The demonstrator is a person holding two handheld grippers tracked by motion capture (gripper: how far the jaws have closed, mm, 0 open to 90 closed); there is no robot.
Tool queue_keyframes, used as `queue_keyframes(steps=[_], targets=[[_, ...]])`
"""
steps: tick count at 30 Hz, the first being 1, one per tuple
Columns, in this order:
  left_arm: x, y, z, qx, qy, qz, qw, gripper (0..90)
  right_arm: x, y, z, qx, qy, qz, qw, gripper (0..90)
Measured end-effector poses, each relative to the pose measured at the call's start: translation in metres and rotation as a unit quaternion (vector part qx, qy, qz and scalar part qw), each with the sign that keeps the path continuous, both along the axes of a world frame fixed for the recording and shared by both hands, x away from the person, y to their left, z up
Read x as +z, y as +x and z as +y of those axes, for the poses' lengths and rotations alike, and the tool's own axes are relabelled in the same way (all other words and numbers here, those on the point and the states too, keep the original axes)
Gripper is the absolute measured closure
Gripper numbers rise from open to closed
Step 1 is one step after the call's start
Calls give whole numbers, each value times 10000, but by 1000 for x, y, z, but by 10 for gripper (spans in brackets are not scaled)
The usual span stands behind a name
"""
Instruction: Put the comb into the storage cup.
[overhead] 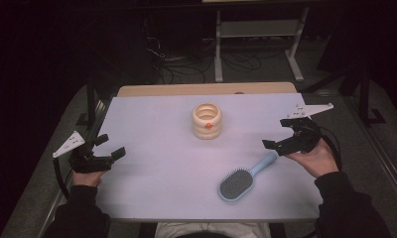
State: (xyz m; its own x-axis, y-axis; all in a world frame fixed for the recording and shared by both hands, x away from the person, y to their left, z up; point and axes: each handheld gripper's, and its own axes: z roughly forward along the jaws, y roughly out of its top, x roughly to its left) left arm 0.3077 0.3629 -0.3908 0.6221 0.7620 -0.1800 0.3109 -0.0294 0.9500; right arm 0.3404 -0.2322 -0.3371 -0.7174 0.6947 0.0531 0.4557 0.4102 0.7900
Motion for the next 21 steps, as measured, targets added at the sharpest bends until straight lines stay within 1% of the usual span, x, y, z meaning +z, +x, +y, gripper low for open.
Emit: queue_keyframes(steps=[8,11,12,14,16,21], targets=[[0,0,0,0,-8,-2,10000,0,-8,14,15,115,-255,167,9995,0],[0,0,0,-2,-7,-5,10000,0,-10,16,18,149,-300,203,9992,0],[0,0,0,-4,-2,-9,10000,0,-14,20,21,166,-356,255,9989,0],[0,0,0,-12,-1,-11,10000,0,-17,22,24,166,-394,308,9986,0],[0,0,0,-11,2,-11,10000,0,-19,23,26,177,-440,327,9983,0],[0,0,0,-12,15,-11,10000,0,-27,28,30,207,-392,421,9981,17]])
